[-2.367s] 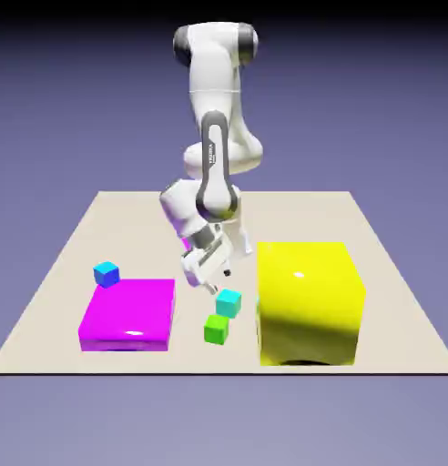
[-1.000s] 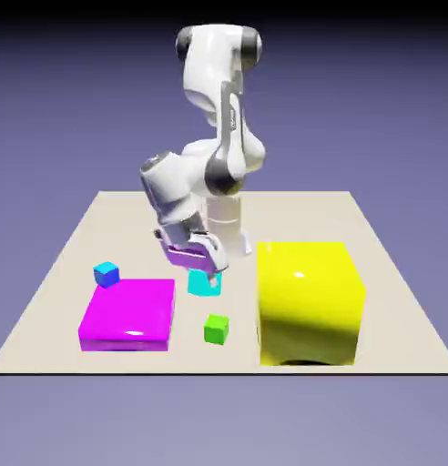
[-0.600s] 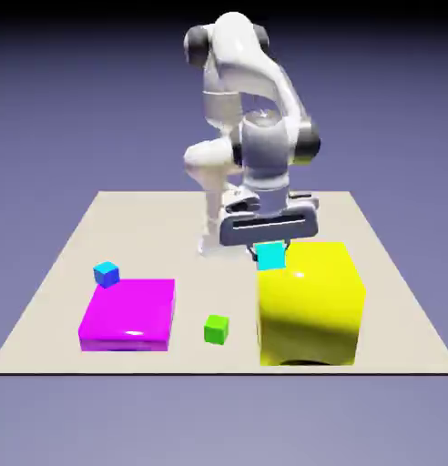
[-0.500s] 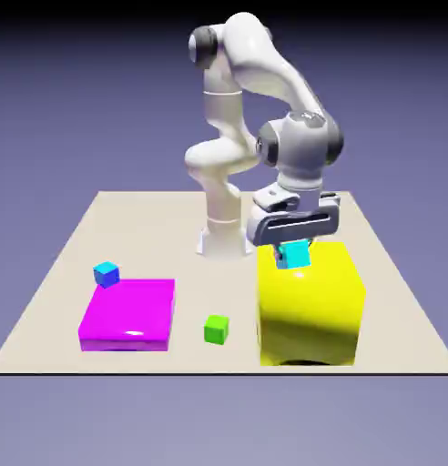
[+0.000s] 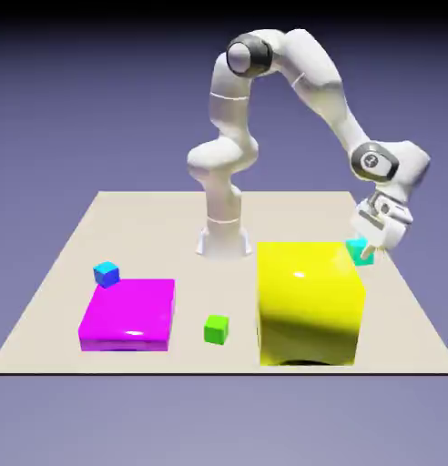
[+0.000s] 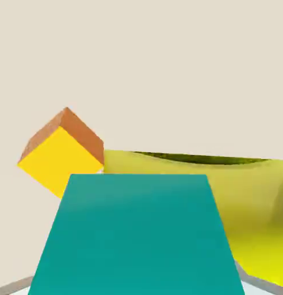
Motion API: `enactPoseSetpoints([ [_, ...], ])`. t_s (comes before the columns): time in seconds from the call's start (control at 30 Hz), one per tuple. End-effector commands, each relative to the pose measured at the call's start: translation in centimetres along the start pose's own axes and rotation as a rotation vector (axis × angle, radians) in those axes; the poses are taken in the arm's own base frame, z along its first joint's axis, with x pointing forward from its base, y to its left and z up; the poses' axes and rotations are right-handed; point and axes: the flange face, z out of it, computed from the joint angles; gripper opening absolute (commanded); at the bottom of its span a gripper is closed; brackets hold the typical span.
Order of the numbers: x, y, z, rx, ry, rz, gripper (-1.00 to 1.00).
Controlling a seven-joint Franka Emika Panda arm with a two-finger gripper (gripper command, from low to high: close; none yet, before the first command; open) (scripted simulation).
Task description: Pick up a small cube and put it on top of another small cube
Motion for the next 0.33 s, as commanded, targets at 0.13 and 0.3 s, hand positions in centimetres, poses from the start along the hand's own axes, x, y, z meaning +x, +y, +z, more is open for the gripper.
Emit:
enactPoseSetpoints([
  [0.13,0.5,-1.5,4.3,-0.034,-0.001,-0.070,-1.00],
  [0.3,0.5,-1.6,5.0,-0.033,-0.001,-0.070,1.00],
])
